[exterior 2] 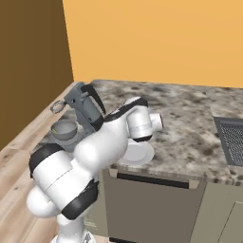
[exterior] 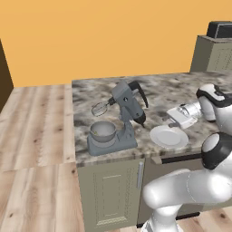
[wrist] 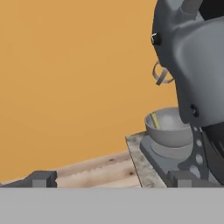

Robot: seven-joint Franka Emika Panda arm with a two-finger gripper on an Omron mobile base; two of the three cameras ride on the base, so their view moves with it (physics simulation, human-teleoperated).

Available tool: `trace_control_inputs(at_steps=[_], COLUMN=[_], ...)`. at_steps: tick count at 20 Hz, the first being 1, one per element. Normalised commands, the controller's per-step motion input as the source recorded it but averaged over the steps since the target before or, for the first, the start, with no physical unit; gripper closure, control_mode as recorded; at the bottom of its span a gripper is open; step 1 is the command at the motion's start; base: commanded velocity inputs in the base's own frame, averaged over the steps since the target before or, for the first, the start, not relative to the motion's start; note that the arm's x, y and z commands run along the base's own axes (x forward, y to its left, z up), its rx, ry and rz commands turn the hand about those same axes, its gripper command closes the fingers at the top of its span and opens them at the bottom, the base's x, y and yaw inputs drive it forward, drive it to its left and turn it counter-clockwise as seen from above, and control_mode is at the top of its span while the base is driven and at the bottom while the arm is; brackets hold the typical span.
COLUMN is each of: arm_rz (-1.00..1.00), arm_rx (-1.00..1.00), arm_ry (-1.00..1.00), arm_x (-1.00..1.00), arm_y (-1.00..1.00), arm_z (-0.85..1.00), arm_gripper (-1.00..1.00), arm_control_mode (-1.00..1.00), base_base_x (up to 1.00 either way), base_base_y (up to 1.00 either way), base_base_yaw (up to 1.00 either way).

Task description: Add butter and sugar cubes to the stand mixer bowl and then turn on the stand mixer to begin making frosting.

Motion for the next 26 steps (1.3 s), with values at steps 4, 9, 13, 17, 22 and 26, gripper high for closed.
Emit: trace_control_inputs(at_steps=[4, 9, 13, 17, 22, 26], arm_rz=[0.00, 0.00, 0.02, 0.06, 0.08, 0.07], arm_rx=[0.00, 0.00, 0.00, 0.00, 0.00, 0.00], arm_ry=[0.00, -0.02, -0.05, -0.08, -0.06, -0.01], arm_x=[0.37, 0.26, 0.21, 0.20, 0.21, 0.22], arm_y=[0.00, 0.00, 0.00, 0.00, 0.00, 0.00], arm_z=[-0.20, -0.19, -0.19, -0.22, -0.16, -0.11], arm_gripper=[-1.00, -1.00, -1.00, -1.00, -1.00, -1.00], arm_control_mode=[-1.00, -1.00, -1.00, -1.00, -1.00, -1.00], base_base_x=[0.00, 0.00, 0.00, 0.00, 0.00, 0.00], base_base_y=[0.00, 0.00, 0.00, 0.00, 0.00, 0.00], base_base_yaw=[0.00, 0.00, 0.00, 0.00, 0.00, 0.00])
